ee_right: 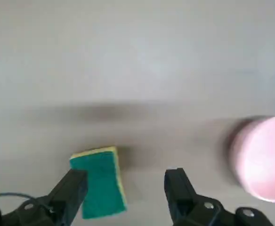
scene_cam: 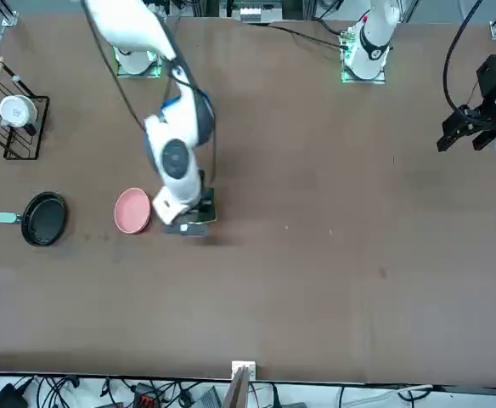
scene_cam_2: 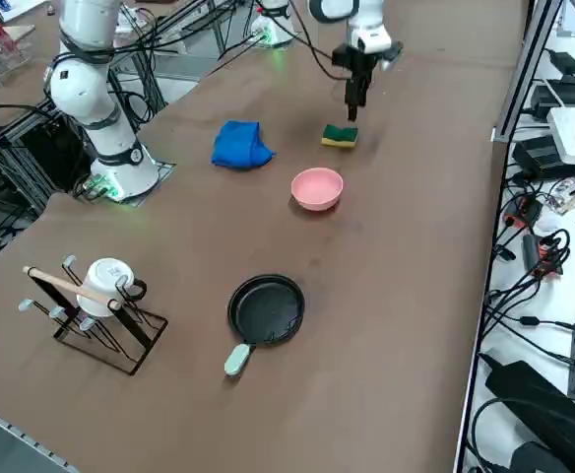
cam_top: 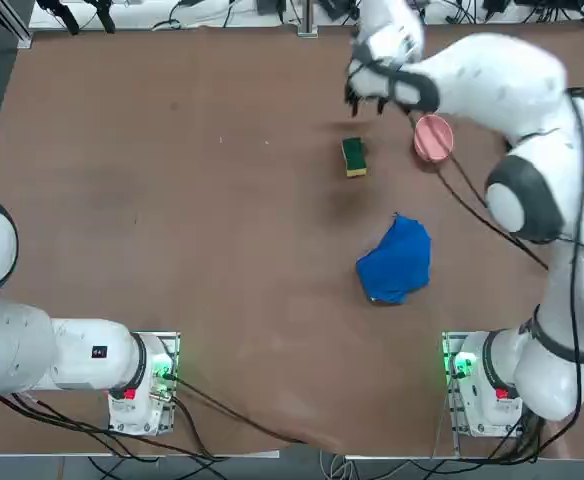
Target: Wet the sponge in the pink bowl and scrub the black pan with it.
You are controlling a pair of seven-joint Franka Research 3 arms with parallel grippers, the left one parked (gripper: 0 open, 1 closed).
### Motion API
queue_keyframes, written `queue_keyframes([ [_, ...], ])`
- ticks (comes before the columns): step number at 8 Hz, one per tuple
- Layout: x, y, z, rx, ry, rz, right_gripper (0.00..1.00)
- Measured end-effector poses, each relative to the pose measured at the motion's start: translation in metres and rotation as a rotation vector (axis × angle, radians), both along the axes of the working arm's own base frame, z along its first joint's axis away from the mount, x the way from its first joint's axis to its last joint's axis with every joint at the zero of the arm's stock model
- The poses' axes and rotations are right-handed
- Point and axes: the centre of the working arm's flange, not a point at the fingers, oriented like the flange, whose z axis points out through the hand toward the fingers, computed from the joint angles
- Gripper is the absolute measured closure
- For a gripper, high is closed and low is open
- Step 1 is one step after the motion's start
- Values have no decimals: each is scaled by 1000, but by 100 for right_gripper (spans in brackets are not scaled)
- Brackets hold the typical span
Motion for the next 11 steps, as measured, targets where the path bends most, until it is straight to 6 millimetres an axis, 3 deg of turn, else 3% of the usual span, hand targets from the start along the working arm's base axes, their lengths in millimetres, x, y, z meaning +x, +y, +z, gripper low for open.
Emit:
queue_keyframes([
  [3,18,-99,87,14,7,89,0],
  [6,19,-207,157,31,7,228,0],
  [9,0,-270,210,46,-8,183,0],
  [11,-12,-307,235,62,-26,123,0],
])
